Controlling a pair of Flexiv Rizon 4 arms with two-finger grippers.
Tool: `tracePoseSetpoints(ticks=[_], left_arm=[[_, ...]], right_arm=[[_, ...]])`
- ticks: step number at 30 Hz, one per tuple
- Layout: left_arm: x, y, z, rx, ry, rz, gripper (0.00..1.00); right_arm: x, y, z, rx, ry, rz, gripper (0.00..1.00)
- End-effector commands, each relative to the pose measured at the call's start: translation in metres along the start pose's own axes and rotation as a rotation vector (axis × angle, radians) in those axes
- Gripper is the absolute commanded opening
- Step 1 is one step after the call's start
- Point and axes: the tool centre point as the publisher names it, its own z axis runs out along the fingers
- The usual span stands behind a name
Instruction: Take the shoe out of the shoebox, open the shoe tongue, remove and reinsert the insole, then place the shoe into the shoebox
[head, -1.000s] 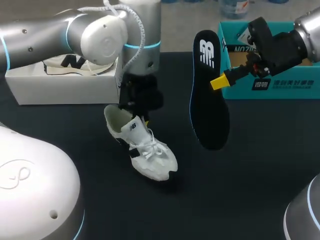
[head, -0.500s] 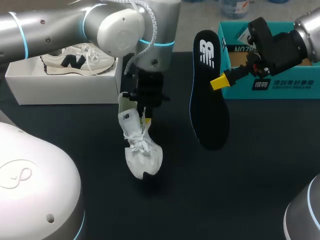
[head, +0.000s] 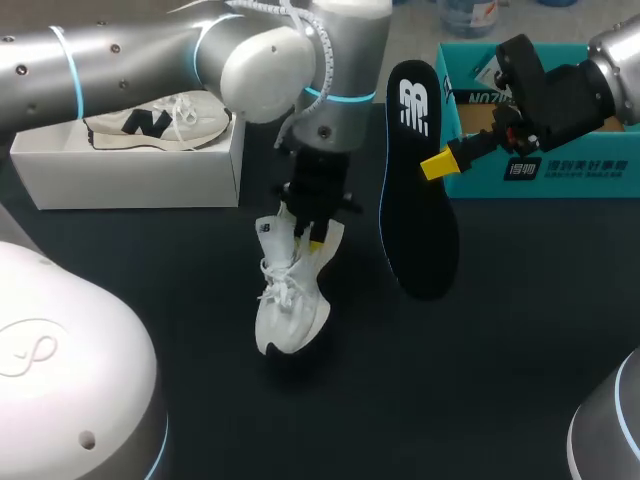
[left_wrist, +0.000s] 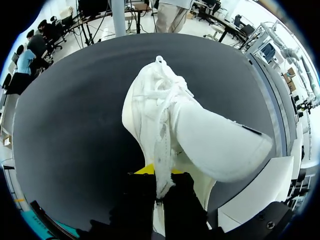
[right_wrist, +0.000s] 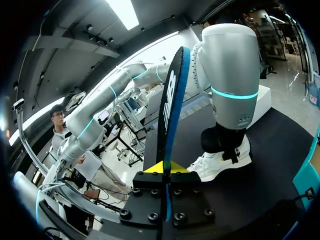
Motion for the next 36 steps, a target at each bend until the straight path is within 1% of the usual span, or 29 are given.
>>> tracePoseSetpoints(ticks=[1,4,9,16,19,23,24,25,26,27,32,36], left_arm=[[-0.003,-0.003,0.002,-0.01,-0.01,-0.005,0.0],[-0.011,-0.002,0.004,-0.015,-0.013,-0.009,0.0],[-0.027,0.001,0.012,-0.014,0.013,0.002,0.0],[-0.044,0.005,0.029,-0.004,0.017,-0.002,0.0],[-0.048,0.004,0.033,0.007,0.001,-0.008,0.0],[-0.048,0.002,0.033,0.015,-0.047,-0.034,0.0],[-0.047,0.002,0.032,0.019,-0.054,-0.038,0.13],[-0.047,0.002,0.032,0.023,-0.059,-0.04,0.46],[-0.047,0.003,0.032,0.028,-0.063,-0.041,0.95],[-0.047,0.003,0.03,0.034,-0.071,-0.041,1.0],[-0.04,0.0,0.016,0.025,-0.117,-0.042,1.0],[-0.037,-0.001,-0.008,0.015,-0.173,-0.02,1.0]], right_arm=[[-0.001,0.001,0.002,0.003,0.0,0.001,0.0],[-0.001,0.001,0.002,0.003,0.0,0.001,0.0],[-0.001,0.001,0.002,0.003,0.0,0.001,0.0],[-0.001,0.001,0.002,0.003,0.0,0.001,0.0],[-0.001,0.001,0.002,0.003,0.0,0.001,0.0],[-0.001,0.001,0.002,0.003,0.0,0.001,0.0],[-0.001,0.001,0.002,0.003,0.0,0.001,0.0],[-0.001,0.001,0.002,0.003,0.0,0.001,0.0],[-0.001,0.001,0.002,0.003,0.0,0.001,0.0],[-0.001,0.001,0.002,0.003,0.0,0.001,0.0],[-0.001,0.001,0.002,0.003,0.0,0.001,0.0],[-0.001,0.001,0.002,0.003,0.0,0.001,0.0]])
